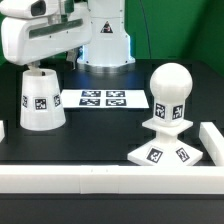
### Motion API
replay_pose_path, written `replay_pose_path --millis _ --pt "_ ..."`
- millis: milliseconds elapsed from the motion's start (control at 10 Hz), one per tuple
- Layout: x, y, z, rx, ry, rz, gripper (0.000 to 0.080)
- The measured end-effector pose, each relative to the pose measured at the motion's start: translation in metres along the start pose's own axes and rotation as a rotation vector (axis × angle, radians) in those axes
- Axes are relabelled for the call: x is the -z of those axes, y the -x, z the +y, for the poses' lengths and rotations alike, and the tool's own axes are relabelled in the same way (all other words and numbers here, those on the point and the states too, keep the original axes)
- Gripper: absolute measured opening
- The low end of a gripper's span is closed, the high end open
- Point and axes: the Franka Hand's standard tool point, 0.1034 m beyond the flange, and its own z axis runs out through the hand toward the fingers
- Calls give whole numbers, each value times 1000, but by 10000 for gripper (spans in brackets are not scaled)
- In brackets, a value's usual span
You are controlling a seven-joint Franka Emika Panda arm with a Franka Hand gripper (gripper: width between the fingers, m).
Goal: Assemble lamp
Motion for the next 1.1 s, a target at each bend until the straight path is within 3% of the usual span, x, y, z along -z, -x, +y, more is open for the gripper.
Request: replay_pose_path --millis 200,400,500,600,700,800,900,1100 --pt "0 0 0 0 -3 -1 699" --pt "-1 0 1 0 -4 -2 442" --pt "-1 0 1 0 -3 -2 442" --pt "-1 0 1 1 -3 -2 241" --pt "-1 -1 1 1 -3 -2 107" --pt "0 -1 1 2 -1 -1 107" --pt "0 -1 1 1 -1 -1 46" --pt "0 -2 1 -1 -1 -1 46"
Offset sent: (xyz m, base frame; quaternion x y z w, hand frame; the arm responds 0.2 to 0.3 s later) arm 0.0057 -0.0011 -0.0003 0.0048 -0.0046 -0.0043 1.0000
